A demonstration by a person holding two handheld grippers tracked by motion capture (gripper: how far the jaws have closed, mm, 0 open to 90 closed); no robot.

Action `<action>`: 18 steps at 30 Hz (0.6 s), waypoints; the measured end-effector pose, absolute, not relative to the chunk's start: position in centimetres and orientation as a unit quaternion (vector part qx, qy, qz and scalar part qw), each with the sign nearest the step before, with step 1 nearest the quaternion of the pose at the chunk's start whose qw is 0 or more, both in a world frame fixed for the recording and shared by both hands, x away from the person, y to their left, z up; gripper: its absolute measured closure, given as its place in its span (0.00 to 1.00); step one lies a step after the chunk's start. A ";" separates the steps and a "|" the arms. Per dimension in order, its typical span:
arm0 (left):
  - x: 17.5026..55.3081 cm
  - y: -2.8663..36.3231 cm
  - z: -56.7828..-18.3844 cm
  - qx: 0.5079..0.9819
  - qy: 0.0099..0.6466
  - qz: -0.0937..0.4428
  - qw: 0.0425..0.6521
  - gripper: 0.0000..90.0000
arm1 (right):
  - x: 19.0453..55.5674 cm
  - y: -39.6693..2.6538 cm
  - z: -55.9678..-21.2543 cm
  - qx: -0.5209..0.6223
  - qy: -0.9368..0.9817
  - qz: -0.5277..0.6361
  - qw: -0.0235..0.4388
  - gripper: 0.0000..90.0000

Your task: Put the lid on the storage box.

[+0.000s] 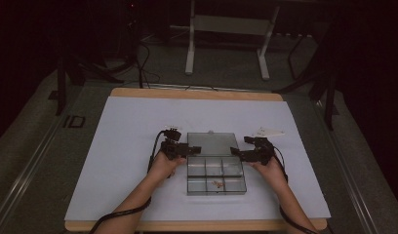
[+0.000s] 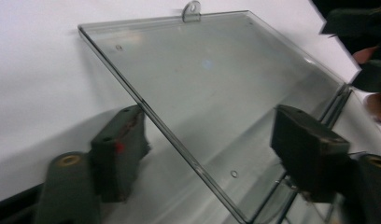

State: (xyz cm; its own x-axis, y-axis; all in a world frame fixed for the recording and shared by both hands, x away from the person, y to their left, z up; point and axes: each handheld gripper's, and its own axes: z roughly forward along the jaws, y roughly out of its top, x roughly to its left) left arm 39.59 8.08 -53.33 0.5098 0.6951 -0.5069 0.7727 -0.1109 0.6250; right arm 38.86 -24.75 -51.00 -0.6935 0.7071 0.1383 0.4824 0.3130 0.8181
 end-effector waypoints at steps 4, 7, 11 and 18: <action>39.2 7.9 -52.8 0.750 0.479 -0.023 0.455 0.40 | 38.9 -24.7 -51.1 0.374 0.801 0.451 0.123 0.17; 38.9 7.8 -52.3 0.753 0.470 -0.001 0.461 0.47 | 38.9 -24.7 -51.1 0.373 0.801 0.451 0.125 0.17; 38.3 7.8 -51.9 0.758 0.455 0.026 0.466 0.52 | 38.8 -24.7 -50.9 0.373 0.800 0.454 0.124 0.21; 37.6 8.0 -51.4 0.761 0.441 0.051 0.474 0.60 | 38.7 -24.8 -50.6 0.369 0.798 0.460 0.128 0.30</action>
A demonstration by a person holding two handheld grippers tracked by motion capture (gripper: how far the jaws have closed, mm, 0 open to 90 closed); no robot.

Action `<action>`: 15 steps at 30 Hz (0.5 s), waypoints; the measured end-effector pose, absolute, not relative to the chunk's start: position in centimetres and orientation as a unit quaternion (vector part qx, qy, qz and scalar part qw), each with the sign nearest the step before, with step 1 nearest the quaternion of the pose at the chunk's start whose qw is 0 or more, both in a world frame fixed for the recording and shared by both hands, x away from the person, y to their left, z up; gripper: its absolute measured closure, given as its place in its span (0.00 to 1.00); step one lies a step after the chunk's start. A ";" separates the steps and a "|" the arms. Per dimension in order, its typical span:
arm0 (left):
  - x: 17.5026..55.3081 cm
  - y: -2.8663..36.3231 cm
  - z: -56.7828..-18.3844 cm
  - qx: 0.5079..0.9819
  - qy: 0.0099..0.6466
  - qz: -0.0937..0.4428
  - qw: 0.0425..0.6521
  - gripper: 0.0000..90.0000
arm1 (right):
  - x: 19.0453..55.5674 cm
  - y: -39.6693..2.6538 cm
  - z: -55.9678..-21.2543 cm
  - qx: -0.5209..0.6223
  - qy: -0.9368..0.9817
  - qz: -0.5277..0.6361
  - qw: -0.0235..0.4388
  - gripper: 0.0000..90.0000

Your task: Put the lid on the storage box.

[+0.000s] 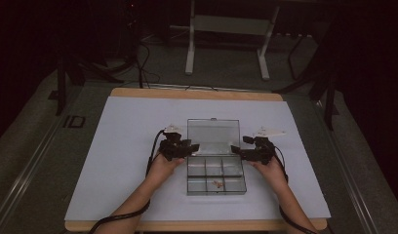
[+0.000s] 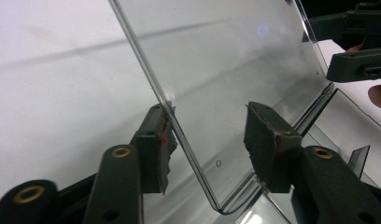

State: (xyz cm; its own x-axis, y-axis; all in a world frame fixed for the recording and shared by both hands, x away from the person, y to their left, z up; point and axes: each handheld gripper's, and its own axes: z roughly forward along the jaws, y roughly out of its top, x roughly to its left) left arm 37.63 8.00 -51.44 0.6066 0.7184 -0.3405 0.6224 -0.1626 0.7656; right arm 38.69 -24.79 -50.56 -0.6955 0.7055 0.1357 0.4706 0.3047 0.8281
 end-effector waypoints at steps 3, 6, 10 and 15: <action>37.4 8.1 -51.3 0.760 0.437 0.057 0.477 0.64 | 38.7 -24.8 -50.5 0.366 0.798 0.462 0.126 0.35; 37.0 8.3 -51.0 0.759 0.427 0.072 0.486 0.69 | 38.6 -24.8 -50.4 0.361 0.800 0.462 0.125 0.39; 36.8 8.4 -50.8 0.760 0.420 0.077 0.490 0.72 | 38.5 -24.8 -50.2 0.359 0.798 0.468 0.121 0.46; 36.5 8.7 -50.5 0.761 0.410 0.079 0.495 0.77 | 38.2 -24.7 -50.1 0.350 0.805 0.465 0.114 0.57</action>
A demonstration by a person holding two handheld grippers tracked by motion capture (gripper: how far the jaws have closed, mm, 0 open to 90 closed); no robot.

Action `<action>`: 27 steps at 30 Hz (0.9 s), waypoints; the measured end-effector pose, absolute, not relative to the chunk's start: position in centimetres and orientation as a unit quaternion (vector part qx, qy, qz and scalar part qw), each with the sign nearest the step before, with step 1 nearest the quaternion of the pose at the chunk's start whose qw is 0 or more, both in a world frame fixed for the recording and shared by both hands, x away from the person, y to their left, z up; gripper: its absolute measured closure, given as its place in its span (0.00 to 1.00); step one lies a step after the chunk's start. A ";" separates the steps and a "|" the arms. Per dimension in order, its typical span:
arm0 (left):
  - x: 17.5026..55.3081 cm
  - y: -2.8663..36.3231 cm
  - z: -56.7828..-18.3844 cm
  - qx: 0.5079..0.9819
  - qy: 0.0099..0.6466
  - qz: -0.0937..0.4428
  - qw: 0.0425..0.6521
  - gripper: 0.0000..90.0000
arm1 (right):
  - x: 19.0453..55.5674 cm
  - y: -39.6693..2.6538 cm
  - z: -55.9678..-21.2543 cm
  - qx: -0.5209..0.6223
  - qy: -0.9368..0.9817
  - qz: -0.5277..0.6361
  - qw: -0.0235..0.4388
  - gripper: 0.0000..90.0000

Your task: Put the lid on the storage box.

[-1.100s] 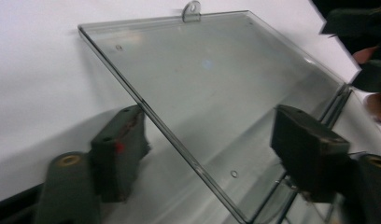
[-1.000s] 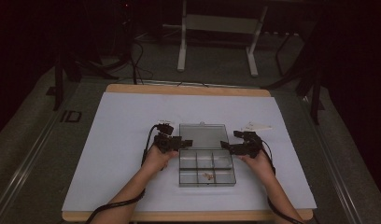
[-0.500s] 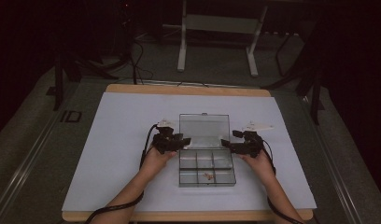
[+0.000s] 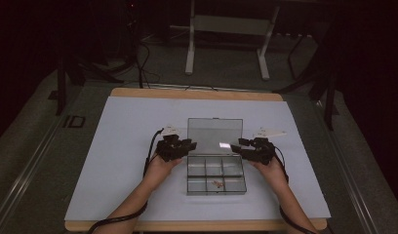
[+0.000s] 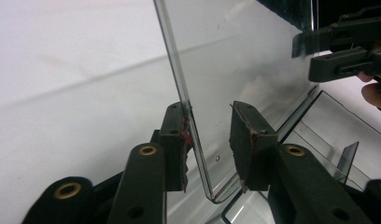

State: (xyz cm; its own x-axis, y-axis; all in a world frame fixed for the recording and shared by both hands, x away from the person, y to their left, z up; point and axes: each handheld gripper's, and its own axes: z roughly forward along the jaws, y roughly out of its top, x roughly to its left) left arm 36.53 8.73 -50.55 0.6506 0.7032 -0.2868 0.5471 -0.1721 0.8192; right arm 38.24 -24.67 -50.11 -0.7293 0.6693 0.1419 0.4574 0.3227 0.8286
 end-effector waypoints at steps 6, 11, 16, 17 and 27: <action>36.1 8.9 -50.3 0.764 0.400 0.084 0.499 0.81 | 38.0 -24.6 -50.1 0.341 0.812 0.463 0.098 0.70; 35.9 9.0 -50.2 0.766 0.394 0.089 0.500 0.82 | 37.6 -24.7 -49.7 0.334 0.818 0.455 0.108 0.74; 35.6 9.0 -49.9 0.771 0.387 0.095 0.497 0.81 | 37.3 -24.7 -49.5 0.333 0.816 0.458 0.116 0.73; 35.5 9.0 -49.8 0.772 0.383 0.096 0.497 0.81 | 37.2 -24.8 -49.4 0.334 0.814 0.461 0.113 0.73; 34.3 9.1 -49.2 0.779 0.364 0.112 0.498 0.80 | 36.1 -25.3 -48.9 0.324 0.811 0.474 0.113 0.76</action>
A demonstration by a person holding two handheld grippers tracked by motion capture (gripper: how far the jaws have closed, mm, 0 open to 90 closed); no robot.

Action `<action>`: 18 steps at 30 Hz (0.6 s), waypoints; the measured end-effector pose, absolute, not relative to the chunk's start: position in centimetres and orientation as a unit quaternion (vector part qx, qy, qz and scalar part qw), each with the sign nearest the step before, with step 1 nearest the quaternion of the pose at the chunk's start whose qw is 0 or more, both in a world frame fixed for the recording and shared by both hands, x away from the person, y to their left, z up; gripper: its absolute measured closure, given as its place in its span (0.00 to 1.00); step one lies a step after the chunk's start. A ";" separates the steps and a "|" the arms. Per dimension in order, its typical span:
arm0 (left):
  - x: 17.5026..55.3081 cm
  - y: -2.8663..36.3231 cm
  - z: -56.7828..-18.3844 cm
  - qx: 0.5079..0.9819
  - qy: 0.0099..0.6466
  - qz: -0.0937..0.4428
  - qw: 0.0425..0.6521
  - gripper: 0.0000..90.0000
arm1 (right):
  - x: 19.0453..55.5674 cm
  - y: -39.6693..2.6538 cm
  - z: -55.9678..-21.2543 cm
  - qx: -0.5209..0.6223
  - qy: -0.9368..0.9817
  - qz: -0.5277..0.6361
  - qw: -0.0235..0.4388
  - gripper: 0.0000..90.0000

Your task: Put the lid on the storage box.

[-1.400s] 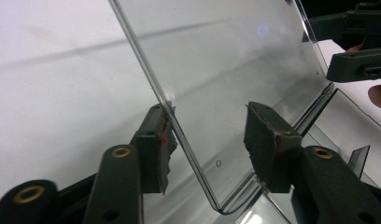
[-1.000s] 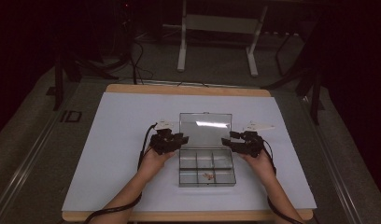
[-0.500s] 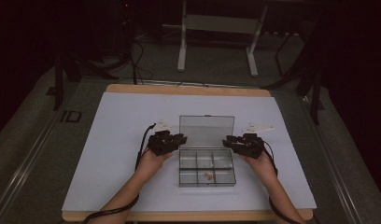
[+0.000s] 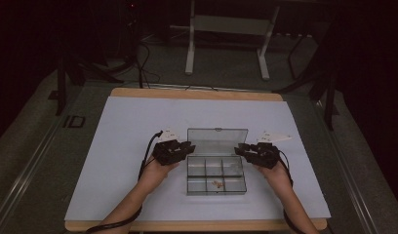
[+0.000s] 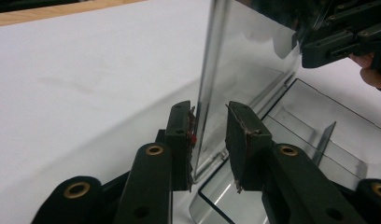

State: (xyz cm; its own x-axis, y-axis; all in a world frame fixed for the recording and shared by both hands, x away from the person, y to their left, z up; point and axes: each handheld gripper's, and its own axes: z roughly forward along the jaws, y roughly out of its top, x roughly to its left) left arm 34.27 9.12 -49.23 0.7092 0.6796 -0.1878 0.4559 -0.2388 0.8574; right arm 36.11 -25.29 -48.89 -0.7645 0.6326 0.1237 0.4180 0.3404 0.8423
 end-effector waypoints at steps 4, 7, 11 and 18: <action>33.7 9.1 -49.2 0.781 0.358 0.119 0.498 0.80 | 35.7 -25.6 -48.7 0.319 0.811 0.476 0.116 0.78; 33.1 9.0 -49.1 0.785 0.353 0.133 0.492 0.80 | 35.4 -25.8 -48.7 0.317 0.810 0.479 0.118 0.79; 32.6 9.0 -49.1 0.786 0.349 0.144 0.490 0.80 | 35.0 -26.0 -48.7 0.314 0.811 0.478 0.122 0.78; 31.9 9.3 -49.3 0.790 0.344 0.140 0.487 0.79 | 34.5 -26.6 -48.9 0.314 0.813 0.477 0.112 0.80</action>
State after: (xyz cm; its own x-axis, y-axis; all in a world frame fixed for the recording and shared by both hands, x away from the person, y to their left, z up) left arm 31.92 9.31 -49.28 0.7242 0.6803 -0.1131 0.4063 -0.2884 0.8670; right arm 34.52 -26.58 -48.94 -0.7777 0.6178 0.1161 0.4034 0.3488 0.8459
